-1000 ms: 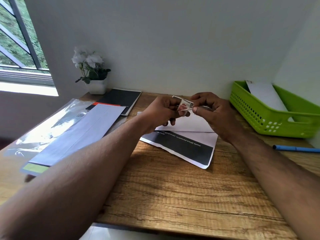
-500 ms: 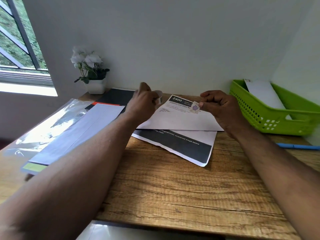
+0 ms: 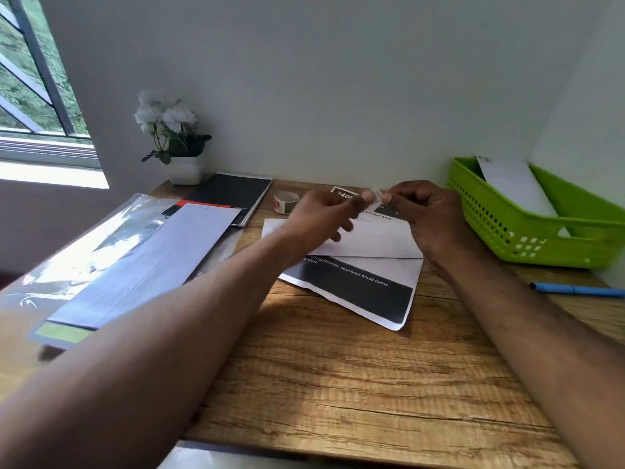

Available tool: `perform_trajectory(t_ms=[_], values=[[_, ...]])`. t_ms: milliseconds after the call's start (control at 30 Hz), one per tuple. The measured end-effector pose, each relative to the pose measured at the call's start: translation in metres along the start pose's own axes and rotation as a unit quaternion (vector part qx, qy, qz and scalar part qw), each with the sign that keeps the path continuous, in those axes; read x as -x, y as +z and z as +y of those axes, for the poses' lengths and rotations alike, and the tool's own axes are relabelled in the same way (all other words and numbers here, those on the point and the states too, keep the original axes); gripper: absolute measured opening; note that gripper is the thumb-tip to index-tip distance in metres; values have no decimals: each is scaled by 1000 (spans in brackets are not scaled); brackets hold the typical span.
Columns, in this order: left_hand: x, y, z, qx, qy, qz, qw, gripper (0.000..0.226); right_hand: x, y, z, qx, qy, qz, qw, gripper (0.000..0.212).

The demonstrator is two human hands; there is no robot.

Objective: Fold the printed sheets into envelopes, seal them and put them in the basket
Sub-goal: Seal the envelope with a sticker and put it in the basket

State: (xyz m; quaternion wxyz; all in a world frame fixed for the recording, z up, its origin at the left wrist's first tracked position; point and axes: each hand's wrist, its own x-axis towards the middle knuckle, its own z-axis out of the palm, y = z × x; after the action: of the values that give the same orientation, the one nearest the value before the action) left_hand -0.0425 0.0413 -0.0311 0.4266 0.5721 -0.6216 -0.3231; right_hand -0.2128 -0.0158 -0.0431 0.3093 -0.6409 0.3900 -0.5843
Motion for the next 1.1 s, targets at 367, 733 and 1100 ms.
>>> perform_trajectory(t_ms=[367,733,1100], values=[[-13,3,-11,-72,52,80,993,19,2,5,4,-8,53,-24,998,20],[-9,-4,-3,-271,155,-48,949,6,5,-20,-17,112,46,-246,962,49],[-14,9,-15,-410,80,-125,900,53,-17,-45,2,91,114,15,989,28]])
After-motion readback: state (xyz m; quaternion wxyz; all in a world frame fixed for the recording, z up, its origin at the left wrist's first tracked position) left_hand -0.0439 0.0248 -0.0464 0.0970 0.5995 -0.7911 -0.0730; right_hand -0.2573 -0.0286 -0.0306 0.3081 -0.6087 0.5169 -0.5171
